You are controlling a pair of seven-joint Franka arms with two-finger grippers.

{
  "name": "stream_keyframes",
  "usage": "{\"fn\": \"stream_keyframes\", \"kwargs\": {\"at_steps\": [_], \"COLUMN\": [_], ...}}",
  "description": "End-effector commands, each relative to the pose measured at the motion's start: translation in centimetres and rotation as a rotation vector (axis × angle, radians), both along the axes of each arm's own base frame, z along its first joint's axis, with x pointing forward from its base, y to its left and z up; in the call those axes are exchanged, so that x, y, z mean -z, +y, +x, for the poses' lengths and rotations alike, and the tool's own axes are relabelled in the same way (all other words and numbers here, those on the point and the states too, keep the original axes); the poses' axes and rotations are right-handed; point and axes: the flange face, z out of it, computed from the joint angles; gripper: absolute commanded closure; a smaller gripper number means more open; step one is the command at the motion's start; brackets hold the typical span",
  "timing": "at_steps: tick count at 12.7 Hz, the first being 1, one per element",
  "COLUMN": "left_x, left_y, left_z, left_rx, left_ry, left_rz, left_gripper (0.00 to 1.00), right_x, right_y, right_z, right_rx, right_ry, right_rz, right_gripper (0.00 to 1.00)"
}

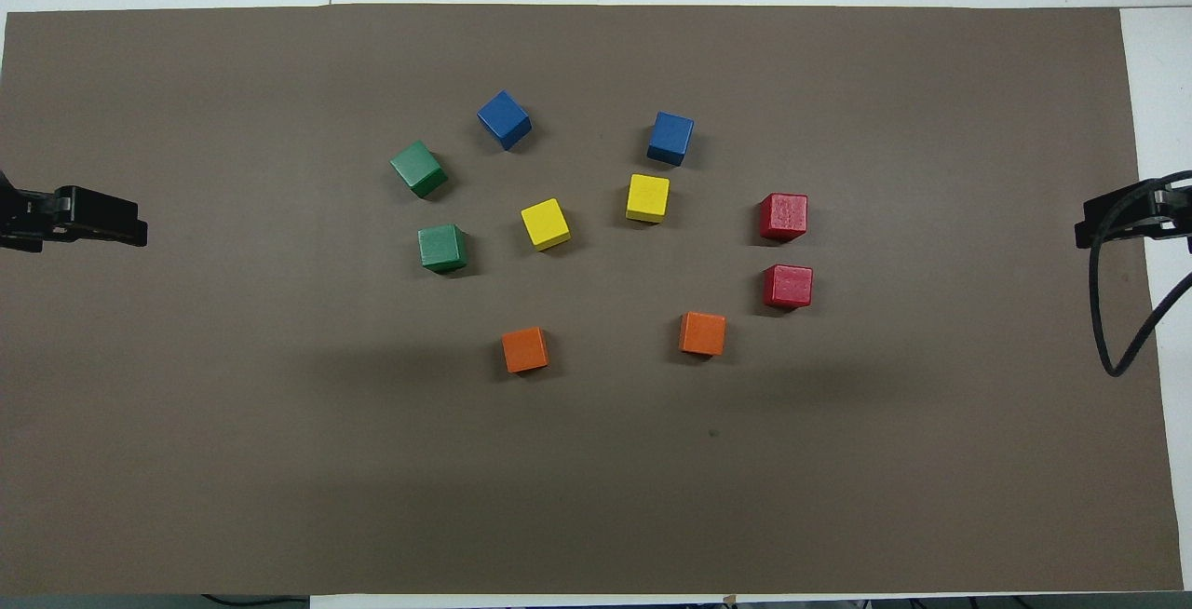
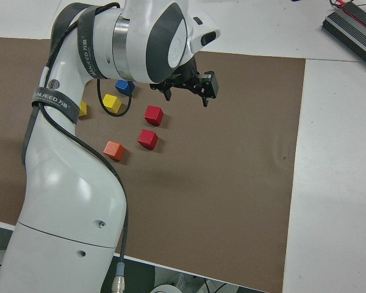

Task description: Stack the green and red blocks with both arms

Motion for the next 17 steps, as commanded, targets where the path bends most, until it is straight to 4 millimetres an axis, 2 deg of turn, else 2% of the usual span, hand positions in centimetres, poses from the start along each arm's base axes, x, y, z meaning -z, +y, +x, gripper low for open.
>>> {"fn": "stream_keyframes", "kwargs": {"at_steps": [1,4,6,8,9,10,12,13,15,17], "left_x": [-0.5,-0.5,-0.4,1.1,1.7,3.1,5.5,7.4,11.1,15.0], "left_y": [-0.1,0.3,-0.3,-0.7,-2.1,-4.0,-7.4,-8.9,-12.2,-15.2], "left_z": [-0.6,-0.6,-0.6,-0.9,-0.9,-1.0,-0.6,0.1,1.5,2.5], "left_rx": [0.01,-0.002,-0.01,-0.015,-0.016,0.001,-0.023,-0.022,0.0,-0.013], "left_ry": [-0.02,-0.02,-0.023,-0.02,-0.036,-0.031,-0.047,-0.049,-0.046,-0.049], "left_rz": [0.019,0.013,0.011,0.01,-0.002,-0.007,-0.013,-0.018,-0.028,-0.037], "left_gripper": [0.0,0.0,0.0,0.0,0.0,0.0,0.0,0.0,0.0,0.0], "right_x": [0.1,0.1,0.0,0.2,0.3,0.4,2.1,3.4,6.0,9.4], "right_y": [-0.8,-0.8,-0.7,-0.8,-0.6,-0.2,0.9,3.9,7.2,9.0], "right_z": [-0.1,-0.1,-0.1,-0.1,-0.1,-0.1,-0.3,0.0,0.8,1.6], "right_rx": [-0.012,-0.011,-0.014,-0.012,-0.012,-0.009,0.044,0.033,0.088,0.114], "right_ry": [-0.007,-0.007,-0.008,-0.005,-0.002,-0.012,-0.031,-0.047,-0.077,-0.08], "right_rz": [-0.011,-0.011,-0.009,-0.009,-0.009,-0.007,0.006,0.004,0.001,-0.001], "right_gripper": [0.0,0.0,0.0,0.0,0.0,0.0,0.0,0.0,0.0,0.0]}}
